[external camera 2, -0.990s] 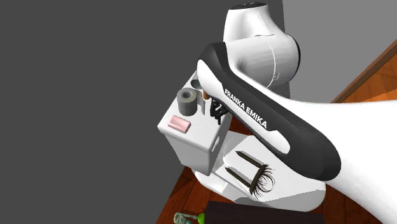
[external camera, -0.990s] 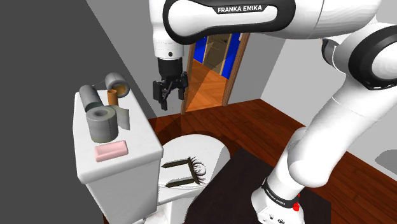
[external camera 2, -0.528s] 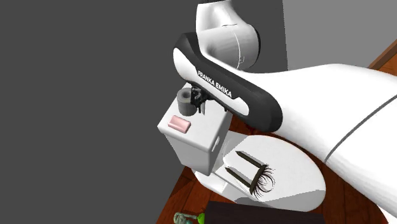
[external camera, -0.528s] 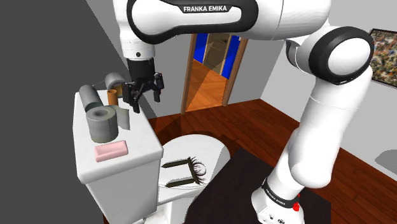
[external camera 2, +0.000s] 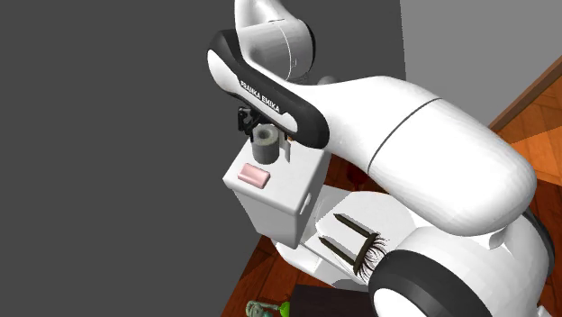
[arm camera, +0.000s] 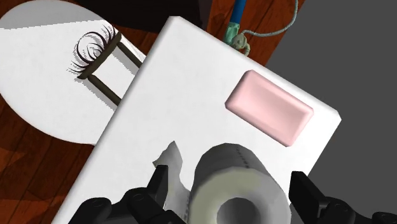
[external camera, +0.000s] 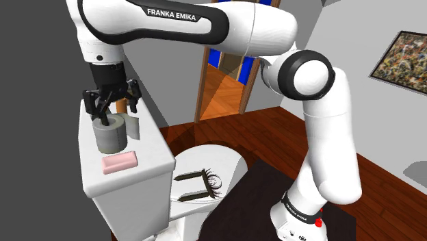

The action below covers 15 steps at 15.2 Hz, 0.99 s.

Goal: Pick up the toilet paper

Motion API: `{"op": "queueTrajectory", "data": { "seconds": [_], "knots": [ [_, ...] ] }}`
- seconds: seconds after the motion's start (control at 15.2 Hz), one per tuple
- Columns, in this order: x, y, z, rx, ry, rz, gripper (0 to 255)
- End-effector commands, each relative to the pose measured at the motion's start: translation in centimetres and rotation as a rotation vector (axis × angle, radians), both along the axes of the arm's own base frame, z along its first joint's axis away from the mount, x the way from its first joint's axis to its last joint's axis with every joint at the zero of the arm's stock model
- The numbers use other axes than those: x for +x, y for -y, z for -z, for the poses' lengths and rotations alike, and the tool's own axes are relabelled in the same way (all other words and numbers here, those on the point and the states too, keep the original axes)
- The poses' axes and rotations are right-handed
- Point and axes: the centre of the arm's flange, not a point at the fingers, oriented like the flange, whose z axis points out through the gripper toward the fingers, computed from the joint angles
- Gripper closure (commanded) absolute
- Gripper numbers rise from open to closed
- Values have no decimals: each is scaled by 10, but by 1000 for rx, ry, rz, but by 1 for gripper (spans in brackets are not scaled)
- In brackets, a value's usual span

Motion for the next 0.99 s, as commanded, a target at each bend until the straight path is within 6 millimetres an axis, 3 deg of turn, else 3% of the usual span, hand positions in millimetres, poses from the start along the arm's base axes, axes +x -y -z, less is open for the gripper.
{"op": "queueTrajectory", "data": {
  "seconds": [0.0, 0.46, 0.59, 0.66, 0.92],
  "knots": [
    [7, -13, 4, 3, 0, -3, 0],
    [7, -13, 44, 3, 0, -3, 0],
    [7, -13, 44, 3, 0, -3, 0],
    [7, -13, 43, 3, 0, -3, 255],
    [7, -14, 43, 3, 0, -3, 255]
  ]
}}
